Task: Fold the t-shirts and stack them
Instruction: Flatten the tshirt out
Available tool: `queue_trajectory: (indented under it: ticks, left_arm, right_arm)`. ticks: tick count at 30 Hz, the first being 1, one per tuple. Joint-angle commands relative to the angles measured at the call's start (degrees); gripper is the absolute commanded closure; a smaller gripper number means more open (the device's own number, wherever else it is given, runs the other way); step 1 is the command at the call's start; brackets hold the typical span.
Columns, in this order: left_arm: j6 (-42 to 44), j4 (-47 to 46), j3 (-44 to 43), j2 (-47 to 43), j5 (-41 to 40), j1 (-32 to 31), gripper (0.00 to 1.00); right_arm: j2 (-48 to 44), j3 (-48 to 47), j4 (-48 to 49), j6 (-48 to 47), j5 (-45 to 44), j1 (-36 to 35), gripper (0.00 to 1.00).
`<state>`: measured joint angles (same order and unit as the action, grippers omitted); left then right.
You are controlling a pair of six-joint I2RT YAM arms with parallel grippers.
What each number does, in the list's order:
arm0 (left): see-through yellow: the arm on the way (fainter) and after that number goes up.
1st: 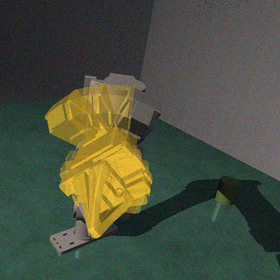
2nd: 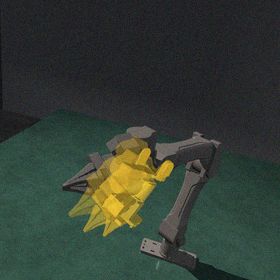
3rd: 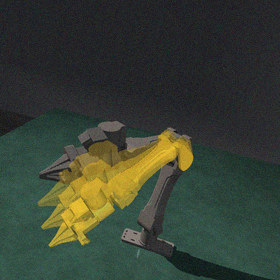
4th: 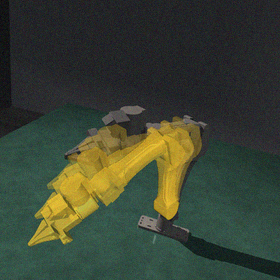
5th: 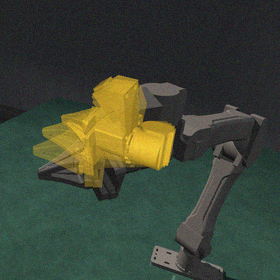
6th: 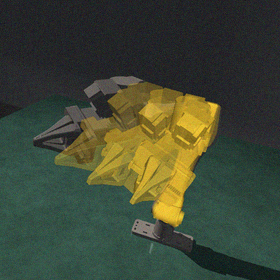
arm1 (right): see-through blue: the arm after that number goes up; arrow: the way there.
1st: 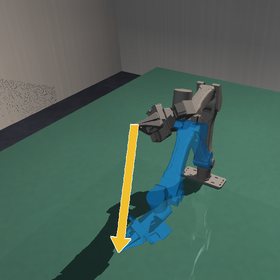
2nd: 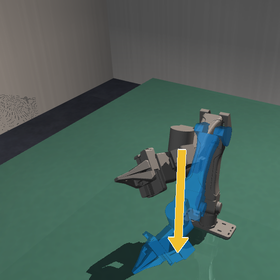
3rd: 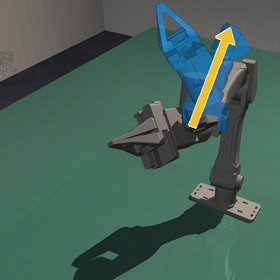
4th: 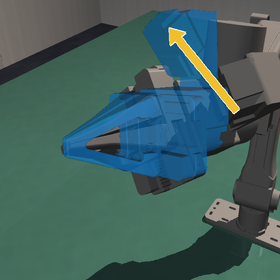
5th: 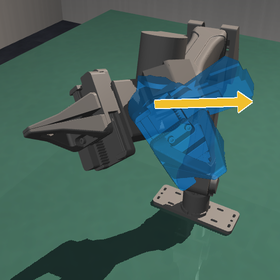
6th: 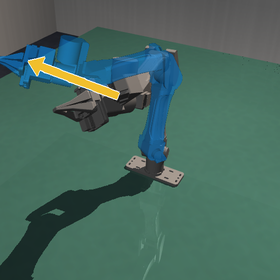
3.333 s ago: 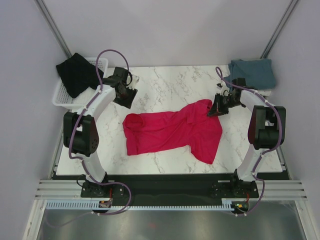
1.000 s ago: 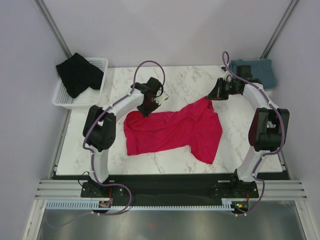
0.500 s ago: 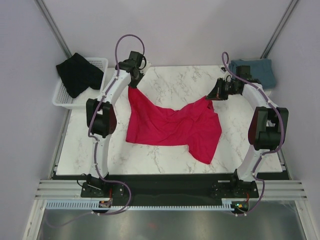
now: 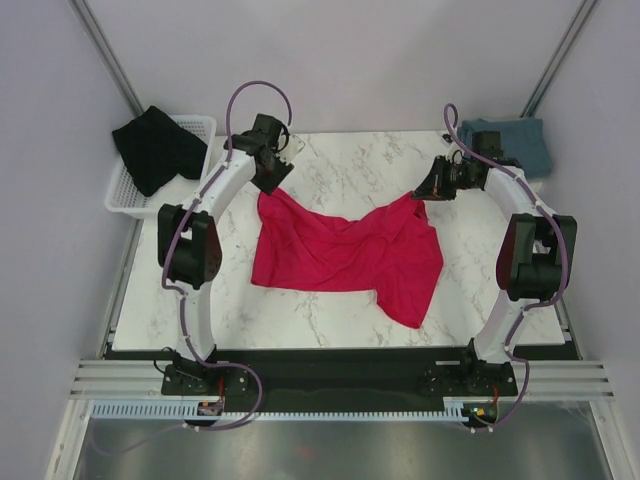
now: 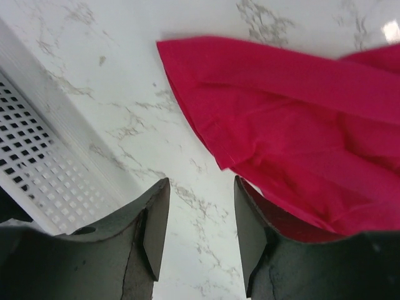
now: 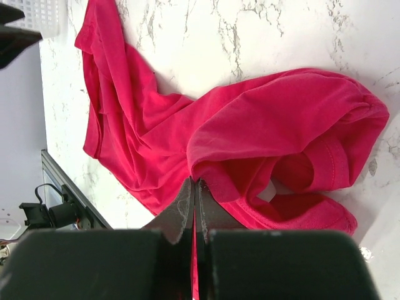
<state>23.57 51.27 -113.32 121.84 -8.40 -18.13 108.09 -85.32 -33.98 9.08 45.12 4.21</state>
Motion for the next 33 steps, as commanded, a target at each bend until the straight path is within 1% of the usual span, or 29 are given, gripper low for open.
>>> queue_trajectory:
  ticks: [1, 2, 4, 7, 8, 14, 16, 17, 22, 25, 28, 33]
  left_arm:
    - [10.8, -4.8, 8.7, -5.0, 2.8, 0.9, 0.46]
    - [12.3, -8.1, 11.8, -5.6, 2.3, 1.3, 0.45]
    - [14.3, -8.3, 11.8, -5.1, 2.8, 2.5, 0.45]
    - [13.3, -4.8, 7.3, -1.8, 4.7, 3.6, 0.45]
    - [12.8, -3.1, 4.4, -0.7, 5.2, 3.8, 0.46]
    - [10.4, -1.1, -3.1, 5.1, 7.6, 4.3, 0.47]
    - [9.3, 1.5, -5.2, 7.0, 8.1, 4.3, 0.49]
    - [8.7, 2.4, -7.0, 7.4, 9.7, 4.3, 0.50]
    - [4.6, 6.5, -7.4, 8.4, 13.6, 4.3, 0.53]
    - [2.5, 8.0, -7.4, 8.9, 15.4, 4.5, 0.57]
    - [0.6, 8.8, -7.4, 9.5, 16.7, 5.0, 0.57]
    - [-0.1, 8.9, -7.5, 10.4, 17.3, 5.2, 0.57]
  right_arm:
    - [-0.7, -0.4, 2.2, 0.8, 0.1, -0.3, 1.00]
    - [-0.8, -0.5, 2.2, 0.8, 0.1, -0.3, 1.00]
    - [-0.7, -0.6, 2.2, 0.7, 0.1, -0.3, 1.00]
    - [-0.7, -0.6, 2.1, 0.6, 0.0, -0.3, 1.00]
    - [-0.7, -0.6, 2.2, 0.7, 0.1, -0.3, 1.00]
    - [-1.0, -0.1, 2.1, 0.5, -0.4, -0.3, 1.00]
    - [-1.1, -0.1, 2.0, 0.4, -0.6, -0.3, 1.00]
    - [-1.1, -0.1, 2.0, 0.3, -0.6, -0.3, 1.00]
    - [-1.3, 0.3, 2.1, 0.1, -0.8, -0.3, 1.00]
    - [-1.0, 0.3, 2.1, 0.1, -0.8, -0.3, 1.00]
    - [-0.6, -0.1, 2.1, 0.1, -0.8, -0.3, 1.00]
    - [0.0, -0.5, 2.0, 0.1, -0.8, -0.3, 1.00]
